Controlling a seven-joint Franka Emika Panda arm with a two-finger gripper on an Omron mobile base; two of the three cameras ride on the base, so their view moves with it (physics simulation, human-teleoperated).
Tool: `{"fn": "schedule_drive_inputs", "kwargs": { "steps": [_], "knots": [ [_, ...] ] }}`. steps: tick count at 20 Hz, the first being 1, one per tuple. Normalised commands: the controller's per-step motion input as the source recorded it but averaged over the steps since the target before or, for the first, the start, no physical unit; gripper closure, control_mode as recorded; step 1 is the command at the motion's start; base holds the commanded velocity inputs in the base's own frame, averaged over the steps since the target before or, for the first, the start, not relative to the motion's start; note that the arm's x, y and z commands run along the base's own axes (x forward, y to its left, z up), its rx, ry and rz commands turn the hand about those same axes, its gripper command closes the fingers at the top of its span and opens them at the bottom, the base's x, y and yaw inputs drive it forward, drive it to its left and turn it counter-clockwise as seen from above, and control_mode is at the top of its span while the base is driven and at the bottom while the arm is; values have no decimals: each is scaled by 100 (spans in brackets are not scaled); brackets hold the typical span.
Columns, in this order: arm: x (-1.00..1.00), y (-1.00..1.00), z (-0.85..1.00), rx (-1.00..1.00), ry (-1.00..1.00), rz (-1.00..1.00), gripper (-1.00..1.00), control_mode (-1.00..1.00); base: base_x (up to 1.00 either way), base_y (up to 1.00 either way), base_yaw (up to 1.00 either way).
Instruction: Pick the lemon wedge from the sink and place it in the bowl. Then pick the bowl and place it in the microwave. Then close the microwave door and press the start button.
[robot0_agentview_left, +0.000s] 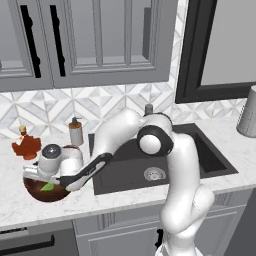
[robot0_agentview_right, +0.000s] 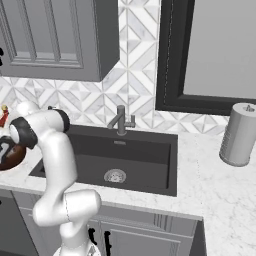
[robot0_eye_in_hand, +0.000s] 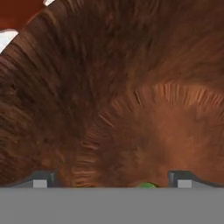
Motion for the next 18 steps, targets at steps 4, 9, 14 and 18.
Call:
{"fn": "schedule_drive_inputs", "kwargs": {
  "steps": [4,9,14,18],
  "knots": [
    [87,-49,-6,9,-27,3,-100,-100,0,0,0],
    [74,-63,8,17,-33,2,-100,-100,0,0,0],
    [-12,-22,78,8,-38,0,-100,-100,0,0,0],
    [-6,-18,72,6,-18,0,-100,-100,0,0,0]
  ]
}}
